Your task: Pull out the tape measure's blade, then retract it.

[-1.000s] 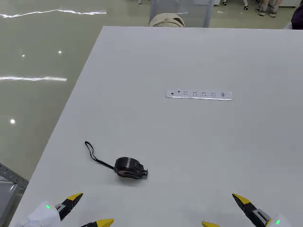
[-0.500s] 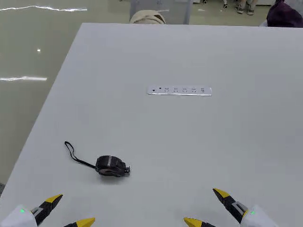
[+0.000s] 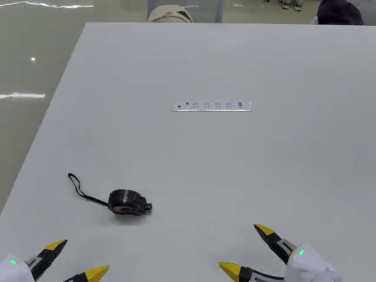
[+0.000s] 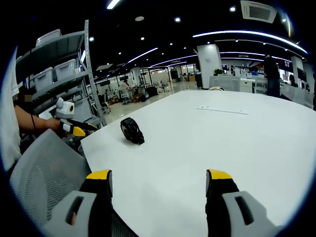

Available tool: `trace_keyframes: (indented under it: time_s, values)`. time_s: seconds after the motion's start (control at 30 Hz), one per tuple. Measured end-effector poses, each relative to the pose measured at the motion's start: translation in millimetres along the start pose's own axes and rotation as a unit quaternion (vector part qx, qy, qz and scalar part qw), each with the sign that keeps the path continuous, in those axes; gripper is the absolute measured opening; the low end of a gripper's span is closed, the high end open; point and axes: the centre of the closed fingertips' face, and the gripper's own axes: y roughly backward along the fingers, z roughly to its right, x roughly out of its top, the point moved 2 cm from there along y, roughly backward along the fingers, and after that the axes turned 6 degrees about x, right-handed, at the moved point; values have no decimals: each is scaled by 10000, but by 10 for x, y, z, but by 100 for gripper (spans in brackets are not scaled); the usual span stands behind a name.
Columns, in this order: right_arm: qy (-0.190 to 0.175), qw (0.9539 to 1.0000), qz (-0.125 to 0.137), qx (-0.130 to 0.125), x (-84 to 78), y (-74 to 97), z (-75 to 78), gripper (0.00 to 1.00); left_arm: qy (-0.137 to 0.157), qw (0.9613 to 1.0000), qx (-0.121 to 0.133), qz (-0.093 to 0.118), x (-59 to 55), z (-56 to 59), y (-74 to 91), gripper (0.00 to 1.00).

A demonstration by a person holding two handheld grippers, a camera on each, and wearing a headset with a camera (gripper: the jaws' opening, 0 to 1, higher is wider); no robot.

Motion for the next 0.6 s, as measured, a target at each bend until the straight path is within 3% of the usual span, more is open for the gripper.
trace_keyframes:
  time_s: [0.6]
  values:
    - [-68, 10000, 18, -3, -21, 16, -12, 78, 19, 10000, 6, 16, 22, 36, 12, 79]
